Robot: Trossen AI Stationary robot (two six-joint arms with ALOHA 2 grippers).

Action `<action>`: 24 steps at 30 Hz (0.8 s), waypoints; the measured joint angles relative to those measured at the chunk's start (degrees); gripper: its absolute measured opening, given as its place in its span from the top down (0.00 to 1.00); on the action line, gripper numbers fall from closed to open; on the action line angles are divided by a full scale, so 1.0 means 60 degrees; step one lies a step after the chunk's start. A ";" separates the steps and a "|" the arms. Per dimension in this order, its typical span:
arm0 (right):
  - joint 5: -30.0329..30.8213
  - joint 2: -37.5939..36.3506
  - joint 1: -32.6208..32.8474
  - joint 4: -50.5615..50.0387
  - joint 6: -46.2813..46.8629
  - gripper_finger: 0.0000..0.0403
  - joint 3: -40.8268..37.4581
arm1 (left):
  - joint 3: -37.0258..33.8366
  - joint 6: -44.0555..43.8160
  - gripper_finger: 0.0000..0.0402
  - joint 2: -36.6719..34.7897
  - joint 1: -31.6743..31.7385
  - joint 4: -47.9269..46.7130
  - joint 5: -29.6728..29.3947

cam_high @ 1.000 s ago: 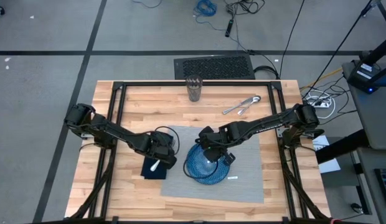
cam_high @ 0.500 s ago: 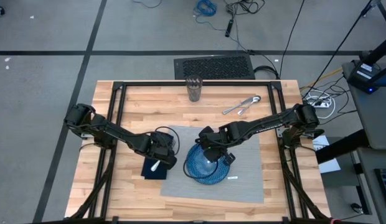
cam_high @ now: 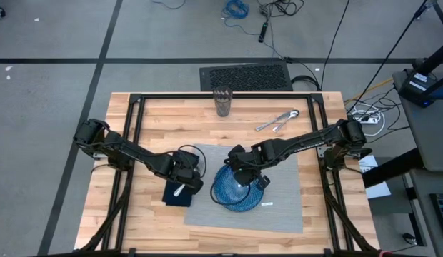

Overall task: Set table place
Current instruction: Put the silver fork on the blue napkin

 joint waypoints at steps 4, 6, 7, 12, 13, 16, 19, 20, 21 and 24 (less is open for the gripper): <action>0.0000 0.0000 -0.0003 0.0000 0.0000 0.83 0.0000 | 0.0000 -0.0004 0.84 0.0000 0.0000 -0.0011 0.0003; 0.0004 0.0000 0.0000 0.0000 0.0000 0.83 0.0000 | 0.0000 -0.0004 0.83 0.0000 0.0000 -0.0008 0.0006; 0.0005 0.0000 0.0000 0.0000 0.0000 0.83 0.0000 | 0.0000 -0.0004 0.83 0.0000 0.0000 -0.0007 0.0010; 0.0017 0.0000 0.0000 0.0000 0.0001 0.83 0.0000 | 0.0000 -0.0008 0.83 0.0000 0.0000 0.0027 0.0205; 0.0025 0.0000 -0.0003 0.0000 0.0004 0.83 0.0000 | 0.0000 -0.0009 0.83 0.0000 0.0000 0.0029 0.0251; 0.0024 0.0002 -0.0001 0.0000 0.0004 0.83 0.0000 | 0.0000 -0.0011 0.83 0.0079 -0.0018 0.0082 0.0332; 0.0022 0.0000 -0.0003 0.0000 0.0004 0.83 0.0000 | 0.0000 -0.0007 0.83 0.0323 -0.0018 0.0140 0.0659; 0.0022 0.0000 0.0000 0.0004 0.0004 0.83 0.0000 | 0.0000 0.0025 0.83 0.0443 -0.0018 0.0234 0.0735; 0.0022 0.0002 0.0000 0.0004 0.0004 0.83 0.0000 | 0.0000 0.0063 0.83 0.0565 -0.0018 0.0309 0.0812; 0.0025 0.0004 -0.0001 0.0010 0.0005 0.83 0.0000 | 0.0027 0.0223 0.83 0.0779 -0.0018 0.0396 0.0883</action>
